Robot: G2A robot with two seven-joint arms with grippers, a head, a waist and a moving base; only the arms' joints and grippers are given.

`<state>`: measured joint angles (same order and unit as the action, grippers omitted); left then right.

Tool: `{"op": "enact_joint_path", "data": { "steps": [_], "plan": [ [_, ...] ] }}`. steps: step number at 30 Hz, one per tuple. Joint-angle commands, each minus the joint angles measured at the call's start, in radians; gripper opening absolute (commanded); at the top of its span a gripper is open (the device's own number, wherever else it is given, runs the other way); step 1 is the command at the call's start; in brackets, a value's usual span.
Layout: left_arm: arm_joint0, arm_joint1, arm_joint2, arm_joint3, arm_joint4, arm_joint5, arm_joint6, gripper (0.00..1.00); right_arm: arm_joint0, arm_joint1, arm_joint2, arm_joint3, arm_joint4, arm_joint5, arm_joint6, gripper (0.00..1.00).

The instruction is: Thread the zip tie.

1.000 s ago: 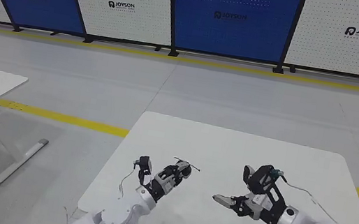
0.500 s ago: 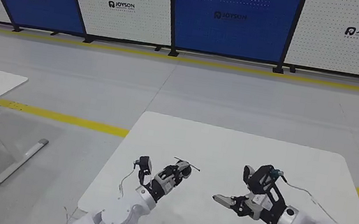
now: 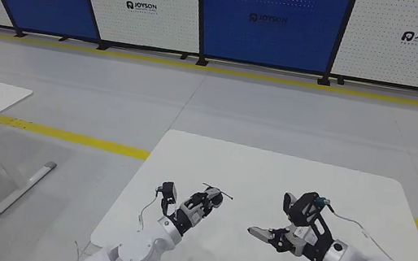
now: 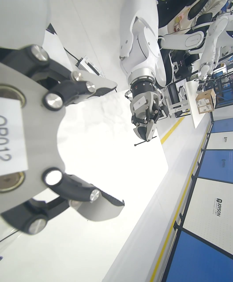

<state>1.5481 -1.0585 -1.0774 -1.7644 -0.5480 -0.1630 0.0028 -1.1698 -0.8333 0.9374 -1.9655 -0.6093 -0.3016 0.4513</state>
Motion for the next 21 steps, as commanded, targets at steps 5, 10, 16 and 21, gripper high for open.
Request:
{"op": "enact_joint_path", "data": {
  "steps": [5, 10, 16, 21],
  "plan": [
    [0.000, 0.000, 0.000, 0.000, 0.000, 0.000, 0.000, 0.00, 0.000, 0.000, 0.000, 0.000, 0.000, 0.000, 0.000, 1.00],
    [0.000, 0.000, 0.000, 0.000, 0.000, 0.000, 0.000, 0.00, 0.000, 0.000, 0.000, 0.000, 0.000, 0.000, 0.000, 1.00],
    [-0.005, -0.005, 0.006, -0.001, 0.053, 0.009, 0.058, 0.00, 0.000, 0.000, 0.000, 0.000, 0.000, 0.000, 0.000, 1.00],
    [-0.016, -0.026, 0.065, -0.015, 0.135, 0.042, 0.207, 0.00, 0.000, 0.000, 0.000, 0.000, 0.000, 0.000, 0.000, 1.00]
  ]
}}
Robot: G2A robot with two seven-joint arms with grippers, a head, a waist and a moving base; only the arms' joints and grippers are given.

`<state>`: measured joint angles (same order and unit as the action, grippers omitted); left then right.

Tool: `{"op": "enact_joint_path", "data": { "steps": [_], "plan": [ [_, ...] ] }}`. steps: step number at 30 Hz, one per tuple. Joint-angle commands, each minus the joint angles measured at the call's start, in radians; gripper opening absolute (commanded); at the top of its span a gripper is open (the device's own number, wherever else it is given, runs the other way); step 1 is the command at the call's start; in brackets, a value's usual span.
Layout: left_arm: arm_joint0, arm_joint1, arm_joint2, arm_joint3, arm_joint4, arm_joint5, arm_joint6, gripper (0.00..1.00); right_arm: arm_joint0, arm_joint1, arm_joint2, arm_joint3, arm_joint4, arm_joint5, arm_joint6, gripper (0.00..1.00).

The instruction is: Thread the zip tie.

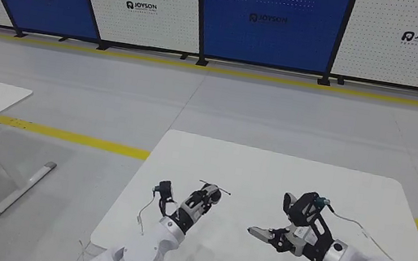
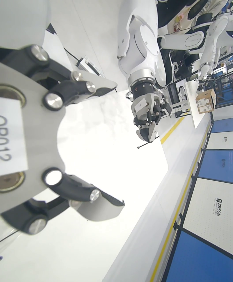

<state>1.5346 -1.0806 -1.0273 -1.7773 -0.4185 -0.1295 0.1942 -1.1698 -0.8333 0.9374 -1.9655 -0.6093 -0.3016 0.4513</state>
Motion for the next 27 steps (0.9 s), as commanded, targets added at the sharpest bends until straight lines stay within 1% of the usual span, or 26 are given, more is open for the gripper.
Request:
{"op": "enact_joint_path", "data": {
  "steps": [1, 5, 6, 7, 8, 9, 10, 12, 14, 16, 17, 18, 19, 27],
  "plan": [
    [-0.003, -0.005, 0.018, -0.003, 0.005, 0.009, 0.015, 0.00, 0.000, 0.000, 0.000, 0.000, 0.000, 0.000, 0.000, 1.00],
    [-0.003, -0.005, 0.018, -0.003, 0.005, 0.009, 0.015, 0.00, 0.000, 0.000, 0.000, 0.000, 0.000, 0.000, 0.000, 1.00],
    [-0.003, -0.005, 0.018, -0.003, 0.005, 0.009, 0.015, 0.00, -0.011, -0.002, -0.005, 0.010, 0.044, -0.017, 0.008, 1.00],
    [-0.003, -0.005, 0.018, -0.003, 0.005, 0.009, 0.015, 0.00, -0.007, -0.002, -0.002, 0.022, 0.100, -0.038, 0.038, 1.00],
    [-0.003, -0.005, 0.018, -0.003, 0.005, 0.009, 0.015, 0.00, -0.001, -0.003, 0.002, 0.036, 0.163, -0.038, 0.073, 1.00],
    [-0.003, -0.005, 0.018, -0.003, 0.005, 0.009, 0.015, 0.00, 0.009, -0.003, 0.002, 0.050, 0.251, -0.038, 0.123, 1.00],
    [-0.003, -0.005, 0.018, -0.003, 0.005, 0.009, 0.015, 0.00, 0.032, -0.004, 0.011, 0.070, 0.360, -0.038, 0.180, 1.00],
    [-0.003, -0.005, 0.018, -0.003, 0.005, 0.009, 0.015, 0.00, 0.056, -0.006, 0.022, 0.125, 0.502, -0.038, 0.258, 1.00],
    [-0.003, -0.005, 0.018, -0.003, 0.005, 0.009, 0.015, 0.00, 0.086, -0.011, 0.035, 0.171, 0.634, -0.038, 0.309, 1.00],
    [-0.003, -0.005, 0.018, -0.003, 0.005, 0.009, 0.015, 0.00, 0.110, -0.019, 0.022, 0.225, 0.783, -0.038, 0.396, 1.00],
    [-0.003, -0.005, 0.018, -0.003, 0.005, 0.009, 0.015, 0.00, 0.142, -0.026, 0.010, 0.270, 0.847, -0.038, 0.456, 1.00],
    [-0.003, -0.005, 0.018, -0.003, 0.005, 0.009, 0.015, 0.00, 0.167, -0.032, -0.005, 0.302, 0.852, -0.024, 0.489, 1.00],
    [-0.003, -0.005, 0.018, -0.003, 0.005, 0.009, 0.015, 0.00, 0.176, -0.034, -0.010, 0.310, 0.850, -0.018, 0.496, 1.00],
    [-0.003, -0.005, 0.018, -0.003, 0.005, 0.009, 0.015, 0.00, 0.176, -0.034, -0.010, 0.310, 0.850, -0.018, 0.496, 1.00]
  ]
}}
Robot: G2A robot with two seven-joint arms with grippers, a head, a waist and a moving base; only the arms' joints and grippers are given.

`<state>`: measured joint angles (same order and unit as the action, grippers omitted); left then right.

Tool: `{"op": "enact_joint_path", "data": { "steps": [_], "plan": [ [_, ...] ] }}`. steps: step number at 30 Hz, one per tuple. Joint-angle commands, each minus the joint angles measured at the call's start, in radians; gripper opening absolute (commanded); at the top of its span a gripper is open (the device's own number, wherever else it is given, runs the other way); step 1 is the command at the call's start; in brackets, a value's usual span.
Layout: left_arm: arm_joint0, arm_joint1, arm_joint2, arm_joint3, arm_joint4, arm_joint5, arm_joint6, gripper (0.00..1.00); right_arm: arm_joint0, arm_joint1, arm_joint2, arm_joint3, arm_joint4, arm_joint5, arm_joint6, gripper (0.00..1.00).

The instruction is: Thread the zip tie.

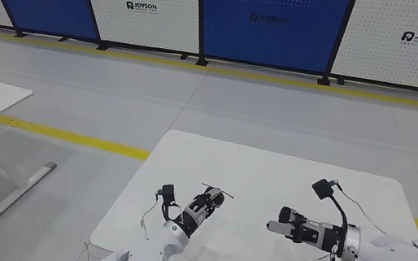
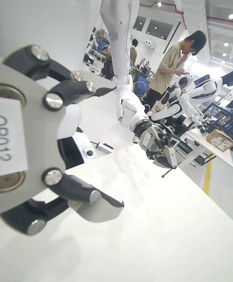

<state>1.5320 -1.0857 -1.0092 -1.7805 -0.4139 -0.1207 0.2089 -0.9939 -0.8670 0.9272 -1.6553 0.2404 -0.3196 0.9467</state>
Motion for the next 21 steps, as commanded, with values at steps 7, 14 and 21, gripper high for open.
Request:
{"op": "enact_joint_path", "data": {
  "steps": [7, 14, 21],
  "plan": [
    [0.000, 0.000, 0.000, 0.000, 0.000, 0.000, 0.000, 0.00, 0.019, -0.026, -0.054, 0.067, 0.138, -0.017, 0.070, 1.00],
    [0.000, 0.000, 0.000, 0.000, 0.000, 0.000, 0.000, 0.00, 0.139, -0.097, -0.185, 0.199, 0.161, -0.010, 0.090, 1.00],
    [0.000, 0.000, 0.000, 0.000, 0.000, 0.000, 0.000, 0.00, 0.234, -0.151, -0.268, 0.304, 0.194, 0.061, 0.133, 1.00]
  ]
}}
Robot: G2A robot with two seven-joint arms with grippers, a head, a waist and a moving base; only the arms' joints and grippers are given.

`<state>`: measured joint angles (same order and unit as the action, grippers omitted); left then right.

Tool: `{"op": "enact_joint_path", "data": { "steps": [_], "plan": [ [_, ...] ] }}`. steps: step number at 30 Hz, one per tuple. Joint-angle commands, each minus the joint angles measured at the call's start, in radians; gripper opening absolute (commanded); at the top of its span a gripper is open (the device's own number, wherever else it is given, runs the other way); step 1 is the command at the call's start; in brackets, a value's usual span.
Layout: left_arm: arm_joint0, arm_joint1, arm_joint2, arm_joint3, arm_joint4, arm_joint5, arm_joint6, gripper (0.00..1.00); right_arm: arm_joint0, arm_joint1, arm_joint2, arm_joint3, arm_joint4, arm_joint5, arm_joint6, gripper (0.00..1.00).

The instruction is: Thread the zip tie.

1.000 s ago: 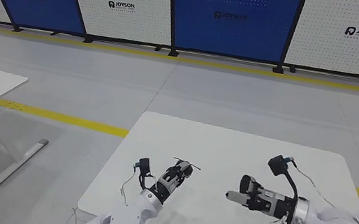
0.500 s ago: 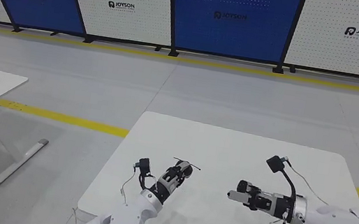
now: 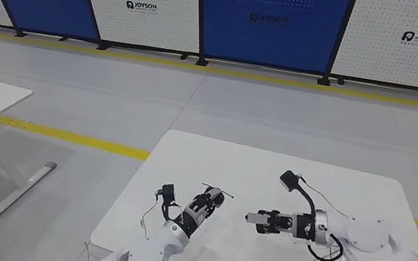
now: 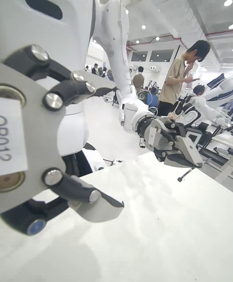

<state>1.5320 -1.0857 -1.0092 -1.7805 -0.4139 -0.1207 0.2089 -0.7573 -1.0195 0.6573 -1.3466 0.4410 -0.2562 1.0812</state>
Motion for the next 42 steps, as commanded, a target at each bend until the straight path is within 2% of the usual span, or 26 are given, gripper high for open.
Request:
{"op": "enact_joint_path", "data": {
  "steps": [1, 7, 9, 11, 14, 18, 21, 24, 32, 34, 39, 40, 41, 42],
  "plan": [
    [0.000, 0.000, 0.000, 0.000, 0.000, 0.000, 0.000, 0.00, -0.002, 0.001, 0.002, -0.004, -0.006, -0.002, -0.001, 1.00],
    [0.000, 0.000, 0.000, 0.000, 0.000, 0.000, 0.000, 0.00, -0.002, 0.001, 0.002, -0.004, -0.006, -0.002, -0.001, 1.00],
    [0.000, 0.000, 0.000, 0.000, 0.000, 0.000, 0.000, 0.00, -0.016, 0.000, 0.009, -0.009, 0.003, -0.016, -0.031, 1.00],
    [0.000, 0.000, 0.000, 0.000, 0.000, 0.000, 0.000, 0.00, -0.026, -0.004, 0.021, 0.017, 0.038, -0.034, -0.038, 1.00],
    [0.000, 0.000, 0.000, 0.000, 0.000, 0.000, 0.000, 0.00, -0.011, -0.019, 0.017, 0.068, 0.059, -0.051, -0.037, 1.00],
    [-0.001, -0.001, 0.003, -0.003, -0.005, 0.001, -0.013, 0.00, 0.015, -0.045, -0.007, 0.117, 0.058, -0.042, -0.047, 1.00],
    [-0.006, -0.005, 0.013, -0.028, -0.035, 0.035, -0.075, 0.00, 0.022, -0.050, -0.010, 0.126, 0.051, -0.038, -0.050, 1.00],
    [-0.006, -0.012, 0.036, -0.050, -0.010, 0.045, -0.055, 0.00, 0.022, -0.050, -0.010, 0.126, 0.051, -0.038, -0.050, 1.00],
    [-0.012, -0.015, 0.040, -0.049, -0.005, 0.050, -0.040, 0.00, 0.022, -0.050, -0.010, 0.126, 0.051, -0.038, -0.050, 1.00],
    [-0.012, -0.016, 0.039, -0.045, -0.011, 0.053, -0.041, 0.00, 0.011, -0.052, -0.020, 0.106, 0.034, -0.018, -0.028, 1.00],
    [-0.027, -0.024, 0.039, -0.018, -0.032, 0.059, -0.050, 0.00, 0.007, -0.065, -0.015, 0.135, 0.074, -0.063, 0.018, 1.00],
    [-0.028, -0.026, 0.039, -0.016, -0.034, 0.057, -0.051, 0.00, 0.013, -0.068, -0.013, 0.149, 0.079, -0.063, 0.023, 0.79],
    [-0.029, -0.028, 0.039, -0.015, -0.038, 0.054, -0.054, 0.00, 0.018, -0.073, -0.013, 0.160, 0.081, -0.063, 0.025, 0.44],
    [-0.029, -0.029, 0.038, -0.014, -0.040, 0.052, -0.056, 0.00, 0.022, -0.076, -0.014, 0.166, 0.084, -0.064, 0.029, 0.36]
  ]
}}
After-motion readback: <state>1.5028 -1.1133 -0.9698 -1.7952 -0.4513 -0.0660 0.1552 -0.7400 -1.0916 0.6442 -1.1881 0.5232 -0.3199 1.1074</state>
